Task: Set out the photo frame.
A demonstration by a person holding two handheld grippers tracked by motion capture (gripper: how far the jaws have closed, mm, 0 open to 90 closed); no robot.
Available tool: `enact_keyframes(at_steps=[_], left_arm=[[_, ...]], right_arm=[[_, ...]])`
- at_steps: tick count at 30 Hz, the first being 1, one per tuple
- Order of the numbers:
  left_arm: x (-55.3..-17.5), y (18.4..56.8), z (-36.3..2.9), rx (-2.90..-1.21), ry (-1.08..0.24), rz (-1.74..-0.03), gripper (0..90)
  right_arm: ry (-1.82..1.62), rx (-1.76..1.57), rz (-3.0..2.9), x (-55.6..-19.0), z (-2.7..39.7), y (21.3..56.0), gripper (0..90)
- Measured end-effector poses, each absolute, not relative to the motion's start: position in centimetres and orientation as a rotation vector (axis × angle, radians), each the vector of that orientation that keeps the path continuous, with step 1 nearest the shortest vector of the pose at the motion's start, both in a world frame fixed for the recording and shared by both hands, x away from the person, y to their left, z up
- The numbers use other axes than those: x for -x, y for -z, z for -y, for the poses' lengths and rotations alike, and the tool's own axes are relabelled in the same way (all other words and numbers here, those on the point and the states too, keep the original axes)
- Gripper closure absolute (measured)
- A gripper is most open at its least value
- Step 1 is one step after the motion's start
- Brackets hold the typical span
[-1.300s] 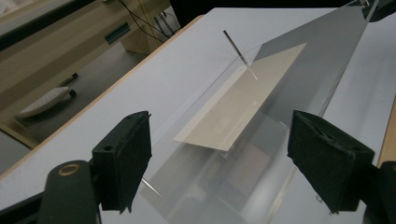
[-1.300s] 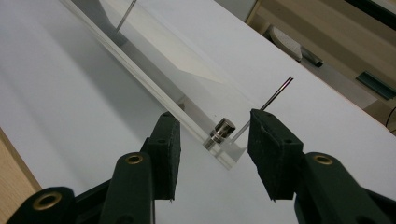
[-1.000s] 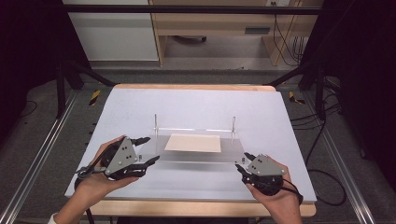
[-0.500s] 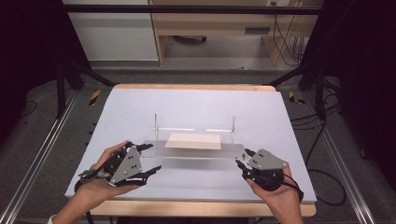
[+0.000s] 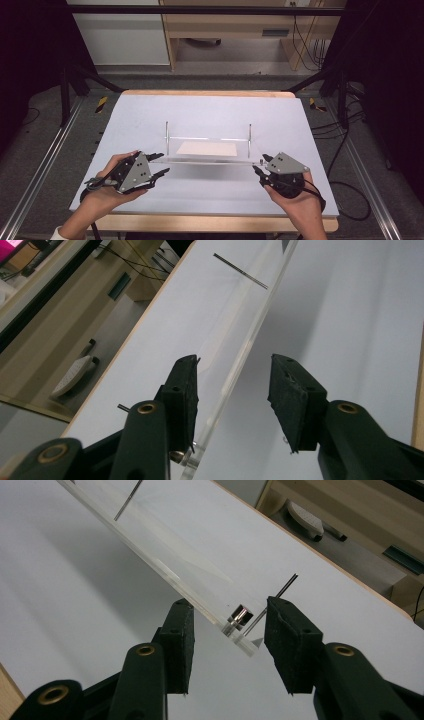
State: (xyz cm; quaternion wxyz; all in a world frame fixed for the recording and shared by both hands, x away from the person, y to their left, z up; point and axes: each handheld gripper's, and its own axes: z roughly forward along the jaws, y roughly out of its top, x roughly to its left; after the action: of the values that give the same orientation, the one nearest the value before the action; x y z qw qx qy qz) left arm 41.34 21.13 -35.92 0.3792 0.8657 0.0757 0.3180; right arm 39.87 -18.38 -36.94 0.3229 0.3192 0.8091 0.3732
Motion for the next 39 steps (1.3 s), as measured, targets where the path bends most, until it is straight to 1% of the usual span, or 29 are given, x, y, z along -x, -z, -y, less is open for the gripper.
enact_keyframes(at_steps=[16,22,31,39], left_arm=[[-42.7,36.0,-21.6,-2.204,-0.834,-0.186,70.0],[-42.7,36.0,-21.4,-2.209,-0.857,-0.177,70.9],[-43.4,35.2,-21.4,-2.218,-0.839,-0.197,70.8],[-44.7,33.5,-20.9,-2.295,-0.831,-0.200,71.7]], right_arm=[[-0.990,-0.855,-2.133,-40.6,18.5,36.2,55.9],[-0.993,-0.855,-2.135,-40.6,18.6,36.1,55.9],[-1.002,-0.863,-2.135,-41.1,18.6,35.7,56.0],[-1.032,-0.844,-2.114,-42.1,18.6,35.4,55.2]])
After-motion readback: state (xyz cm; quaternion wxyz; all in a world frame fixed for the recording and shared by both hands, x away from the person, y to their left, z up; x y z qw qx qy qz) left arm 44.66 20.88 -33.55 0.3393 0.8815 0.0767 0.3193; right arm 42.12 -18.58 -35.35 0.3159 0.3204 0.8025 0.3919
